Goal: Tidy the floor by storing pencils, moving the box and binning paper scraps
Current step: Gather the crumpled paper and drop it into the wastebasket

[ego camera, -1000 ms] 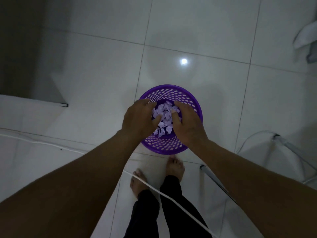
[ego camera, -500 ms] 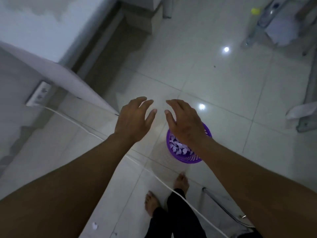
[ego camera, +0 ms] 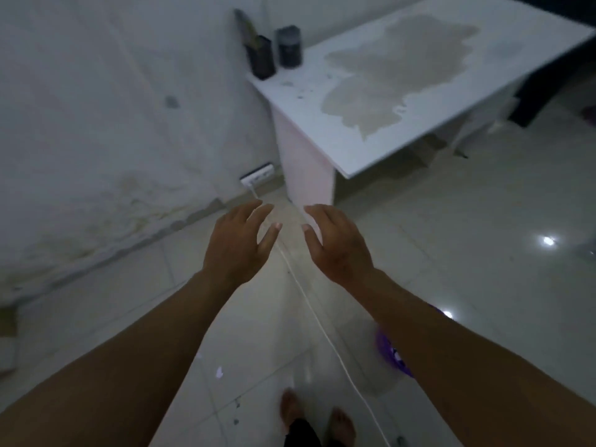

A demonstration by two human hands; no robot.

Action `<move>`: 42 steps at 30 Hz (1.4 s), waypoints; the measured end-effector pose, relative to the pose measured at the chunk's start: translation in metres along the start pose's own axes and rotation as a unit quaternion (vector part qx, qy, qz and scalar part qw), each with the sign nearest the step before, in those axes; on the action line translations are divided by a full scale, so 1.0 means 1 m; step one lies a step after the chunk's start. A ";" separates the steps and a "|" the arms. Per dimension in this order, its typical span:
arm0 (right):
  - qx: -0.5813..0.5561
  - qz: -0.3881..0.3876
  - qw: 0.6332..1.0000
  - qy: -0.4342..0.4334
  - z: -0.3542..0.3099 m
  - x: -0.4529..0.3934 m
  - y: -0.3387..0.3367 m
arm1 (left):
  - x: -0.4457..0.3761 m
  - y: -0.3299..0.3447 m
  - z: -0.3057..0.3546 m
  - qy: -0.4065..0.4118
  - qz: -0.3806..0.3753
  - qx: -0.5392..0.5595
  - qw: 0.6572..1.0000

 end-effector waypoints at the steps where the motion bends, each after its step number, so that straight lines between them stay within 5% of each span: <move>1: -0.010 -0.001 1.000 -0.018 -0.018 -0.001 0.005 | 0.009 -0.012 -0.010 -0.015 0.010 -0.008 1.000; 11: -0.043 -0.127 0.977 -0.165 -0.229 0.027 0.120 | 0.185 -0.122 -0.141 -0.192 0.099 -0.055 0.975; 21: -0.060 -0.205 0.947 -0.241 -0.411 0.120 0.245 | 0.393 -0.182 -0.262 -0.320 0.090 -0.065 0.941; 32: 0.002 -0.254 0.914 -0.315 -0.518 0.144 0.359 | 0.511 -0.192 -0.371 -0.400 0.082 -0.062 0.911; 42: 0.052 -0.348 0.897 -0.266 -0.549 0.152 0.465 | 0.559 -0.160 -0.460 -0.436 0.044 -0.016 0.899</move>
Point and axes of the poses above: each hand's wrist, its own x-axis away from the middle knuckle, its own y-axis out of the palm, z = x × y, the point moved 3 cm from there along -x, towards the middle knuckle, and after that the axes turned 11 degrees about y, right-handed, at the moved point
